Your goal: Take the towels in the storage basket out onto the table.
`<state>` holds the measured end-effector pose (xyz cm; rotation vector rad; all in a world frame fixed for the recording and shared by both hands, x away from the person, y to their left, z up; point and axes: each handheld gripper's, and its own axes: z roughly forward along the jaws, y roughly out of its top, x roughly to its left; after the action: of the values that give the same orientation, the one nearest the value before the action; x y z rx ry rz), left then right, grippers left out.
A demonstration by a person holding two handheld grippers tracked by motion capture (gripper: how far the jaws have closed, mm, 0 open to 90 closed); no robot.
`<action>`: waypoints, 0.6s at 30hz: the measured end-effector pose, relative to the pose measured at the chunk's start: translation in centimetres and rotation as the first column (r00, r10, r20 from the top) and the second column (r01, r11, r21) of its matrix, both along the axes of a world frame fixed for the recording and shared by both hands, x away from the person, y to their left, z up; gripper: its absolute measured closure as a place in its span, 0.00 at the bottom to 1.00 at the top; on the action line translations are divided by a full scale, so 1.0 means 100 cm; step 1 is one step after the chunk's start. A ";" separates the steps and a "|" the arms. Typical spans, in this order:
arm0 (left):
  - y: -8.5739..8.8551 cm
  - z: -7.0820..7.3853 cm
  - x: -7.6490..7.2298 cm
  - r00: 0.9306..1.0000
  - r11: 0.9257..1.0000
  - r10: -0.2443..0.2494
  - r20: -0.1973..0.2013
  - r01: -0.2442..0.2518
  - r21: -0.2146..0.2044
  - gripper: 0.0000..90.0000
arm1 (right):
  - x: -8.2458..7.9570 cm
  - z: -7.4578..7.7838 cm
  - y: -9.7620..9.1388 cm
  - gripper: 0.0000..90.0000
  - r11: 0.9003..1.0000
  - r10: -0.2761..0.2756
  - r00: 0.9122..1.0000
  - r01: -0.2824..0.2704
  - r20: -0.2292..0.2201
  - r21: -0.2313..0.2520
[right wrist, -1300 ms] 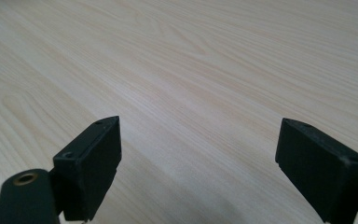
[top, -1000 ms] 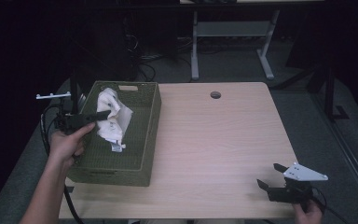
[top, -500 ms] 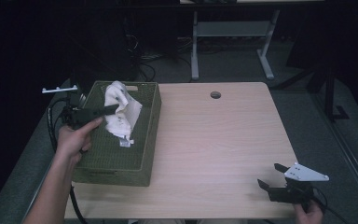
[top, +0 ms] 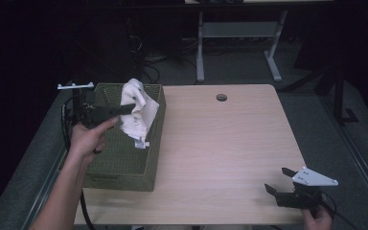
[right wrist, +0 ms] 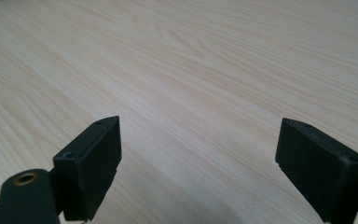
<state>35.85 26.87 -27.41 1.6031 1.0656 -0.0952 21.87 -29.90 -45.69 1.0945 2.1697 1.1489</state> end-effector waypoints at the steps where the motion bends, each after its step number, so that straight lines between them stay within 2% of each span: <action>1: -0.002 0.000 0.000 1.000 1.000 -0.006 0.004 0.006 0.001 0.86 | 0.000 0.000 0.000 0.16 1.000 0.001 1.000 -0.001 0.000 0.004; 18: -0.031 0.012 0.003 0.998 0.998 -0.062 0.030 0.061 0.014 0.86 | 0.001 0.000 0.000 0.16 1.000 -0.004 1.000 0.004 0.002 0.008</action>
<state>36.11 23.74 -26.23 1.6443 0.9957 -0.1055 21.98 -29.89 -45.65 1.0995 2.1626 1.1573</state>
